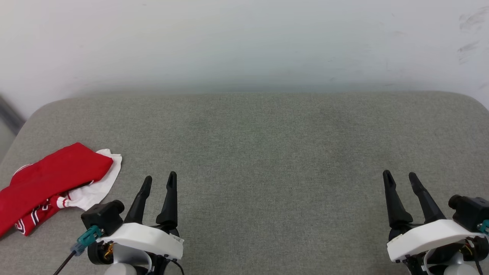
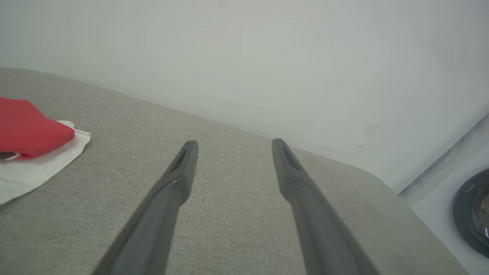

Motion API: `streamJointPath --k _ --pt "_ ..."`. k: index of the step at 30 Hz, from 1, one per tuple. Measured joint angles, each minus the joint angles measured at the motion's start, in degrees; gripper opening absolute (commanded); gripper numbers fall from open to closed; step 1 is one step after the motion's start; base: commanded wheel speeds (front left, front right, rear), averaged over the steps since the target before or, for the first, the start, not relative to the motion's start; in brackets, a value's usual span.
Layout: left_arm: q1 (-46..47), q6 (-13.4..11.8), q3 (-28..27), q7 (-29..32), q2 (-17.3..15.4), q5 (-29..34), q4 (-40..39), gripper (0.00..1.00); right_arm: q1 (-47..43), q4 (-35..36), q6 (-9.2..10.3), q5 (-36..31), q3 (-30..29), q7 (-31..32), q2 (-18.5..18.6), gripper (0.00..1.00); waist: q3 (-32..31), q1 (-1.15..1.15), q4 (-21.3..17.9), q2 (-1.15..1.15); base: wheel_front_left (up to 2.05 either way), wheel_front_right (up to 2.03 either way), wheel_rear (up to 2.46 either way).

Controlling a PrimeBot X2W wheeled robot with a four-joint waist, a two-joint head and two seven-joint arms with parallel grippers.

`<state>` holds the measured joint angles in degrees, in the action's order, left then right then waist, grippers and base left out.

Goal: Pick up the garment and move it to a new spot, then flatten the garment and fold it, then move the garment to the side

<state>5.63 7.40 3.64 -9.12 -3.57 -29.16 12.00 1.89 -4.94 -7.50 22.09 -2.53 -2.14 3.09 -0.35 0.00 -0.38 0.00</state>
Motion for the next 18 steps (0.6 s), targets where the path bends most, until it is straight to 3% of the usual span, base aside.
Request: streamJointPath --k 18 --pt "0.37 -0.01 0.27 -2.27 0.12 10.17 0.88 1.00 -0.76 1.71 0.00 -9.68 -0.09 0.22 -0.10 1.00 -0.07 0.00 -0.08 0.00 0.00 0.00 0.00"
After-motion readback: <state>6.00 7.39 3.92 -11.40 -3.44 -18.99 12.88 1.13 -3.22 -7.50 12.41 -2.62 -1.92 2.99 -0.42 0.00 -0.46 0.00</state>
